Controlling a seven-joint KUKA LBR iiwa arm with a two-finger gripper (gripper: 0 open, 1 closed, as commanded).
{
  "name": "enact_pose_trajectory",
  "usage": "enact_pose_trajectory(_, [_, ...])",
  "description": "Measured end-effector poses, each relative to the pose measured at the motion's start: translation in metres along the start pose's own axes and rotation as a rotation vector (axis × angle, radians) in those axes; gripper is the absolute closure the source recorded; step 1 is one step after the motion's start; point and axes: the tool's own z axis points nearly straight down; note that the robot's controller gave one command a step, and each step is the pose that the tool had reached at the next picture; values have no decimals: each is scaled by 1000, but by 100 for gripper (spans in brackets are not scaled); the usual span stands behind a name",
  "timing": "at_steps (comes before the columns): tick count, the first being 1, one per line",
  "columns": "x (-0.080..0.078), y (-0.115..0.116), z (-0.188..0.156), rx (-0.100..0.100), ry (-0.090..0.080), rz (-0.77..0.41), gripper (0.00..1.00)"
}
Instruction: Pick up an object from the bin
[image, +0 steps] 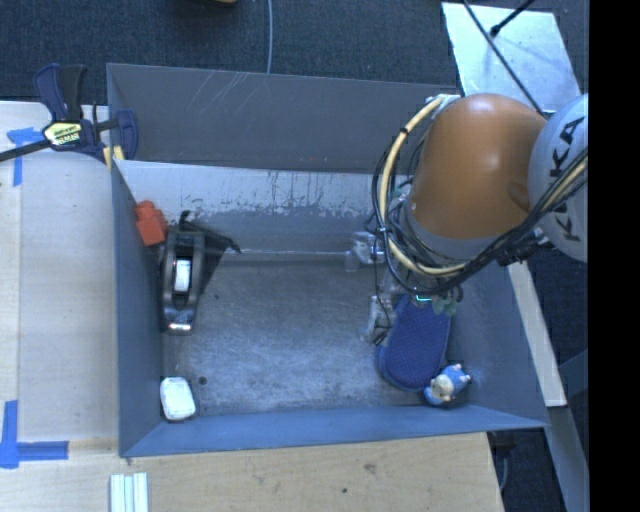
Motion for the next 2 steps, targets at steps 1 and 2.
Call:
enact_pose_trajectory(1, [-19,-78,80,1,-8,35,0])
enact_pose_trajectory(2, [-6,-61,89,0,-6,-49,0])
